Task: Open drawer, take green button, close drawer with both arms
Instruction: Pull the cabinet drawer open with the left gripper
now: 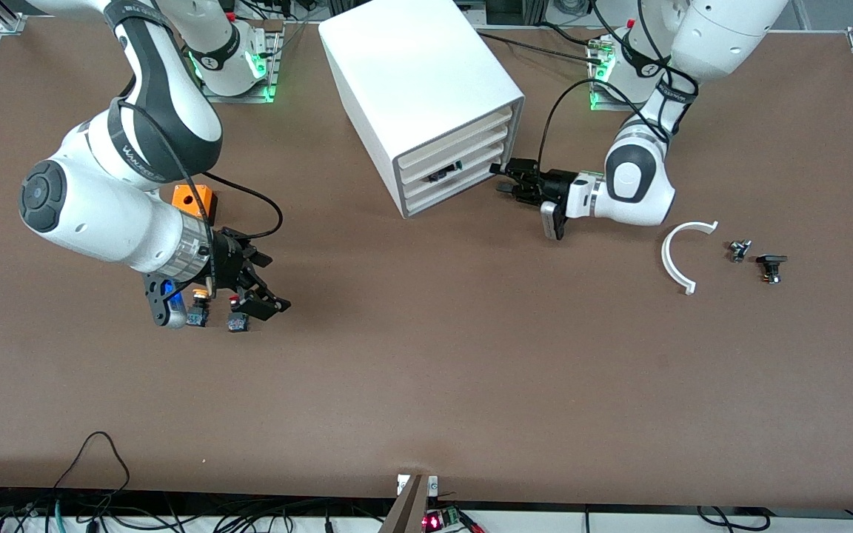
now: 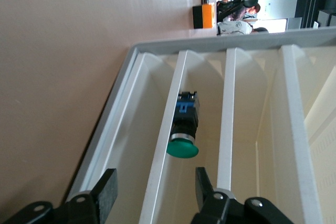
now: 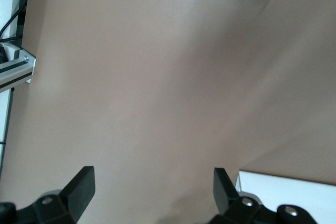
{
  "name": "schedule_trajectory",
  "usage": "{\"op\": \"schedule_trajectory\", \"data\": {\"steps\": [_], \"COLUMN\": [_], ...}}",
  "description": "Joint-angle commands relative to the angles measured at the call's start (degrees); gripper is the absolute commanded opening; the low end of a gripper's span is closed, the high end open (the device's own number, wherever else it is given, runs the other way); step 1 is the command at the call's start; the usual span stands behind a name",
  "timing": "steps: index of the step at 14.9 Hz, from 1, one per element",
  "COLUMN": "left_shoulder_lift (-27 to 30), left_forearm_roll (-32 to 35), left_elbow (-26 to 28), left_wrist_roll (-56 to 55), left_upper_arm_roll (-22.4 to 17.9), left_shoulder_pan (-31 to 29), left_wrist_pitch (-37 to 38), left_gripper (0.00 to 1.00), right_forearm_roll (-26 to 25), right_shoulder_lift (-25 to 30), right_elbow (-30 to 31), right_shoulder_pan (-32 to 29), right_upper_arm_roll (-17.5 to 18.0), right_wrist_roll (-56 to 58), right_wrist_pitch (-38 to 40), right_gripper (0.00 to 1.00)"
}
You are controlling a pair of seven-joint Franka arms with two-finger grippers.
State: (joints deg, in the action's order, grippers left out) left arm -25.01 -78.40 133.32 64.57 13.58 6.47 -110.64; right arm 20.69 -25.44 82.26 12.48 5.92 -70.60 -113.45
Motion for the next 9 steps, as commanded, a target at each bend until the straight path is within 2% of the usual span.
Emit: {"op": "schedule_trajectory", "data": {"steps": [1,4,7,9], "left_shoulder_lift": [-1.62,-3.73,-4.79,-5.75], "left_forearm_roll": [-2.72,-2.9,-3.78,-3.78], "left_elbow": [0.19,0.28,0.37,0.28], "left_wrist_roll": [1.96,3.01,4.95,6.09], "left_upper_arm_roll": [1.27,3.47,3.65,3.82], "left_shoulder_pan": [-0.15,-0.15,-0.15,-0.06], "left_wrist_pitch": [0.07,0.25,0.42,0.42], "left_gripper": [0.65,0.61,0.56,0.38], "right_forearm_roll": [2.77,2.95,4.88,4.97], "right_shoulder_lift": [-1.11,-1.46,-1.55,-1.72], "right_elbow": [-1.75,-1.84,-1.84,-1.84], "right_shoulder_pan": [0.35,0.61,1.67,2.63], "right_upper_arm_roll": [-0.12,-0.12,-0.12,-0.03], "right_wrist_roll": [-1.73,-3.4,-5.86,-7.01], "right_wrist_pitch": [-1.24,-2.56,-5.36,-7.12], "right_gripper": [1.0,1.0,1.0,1.0]}}
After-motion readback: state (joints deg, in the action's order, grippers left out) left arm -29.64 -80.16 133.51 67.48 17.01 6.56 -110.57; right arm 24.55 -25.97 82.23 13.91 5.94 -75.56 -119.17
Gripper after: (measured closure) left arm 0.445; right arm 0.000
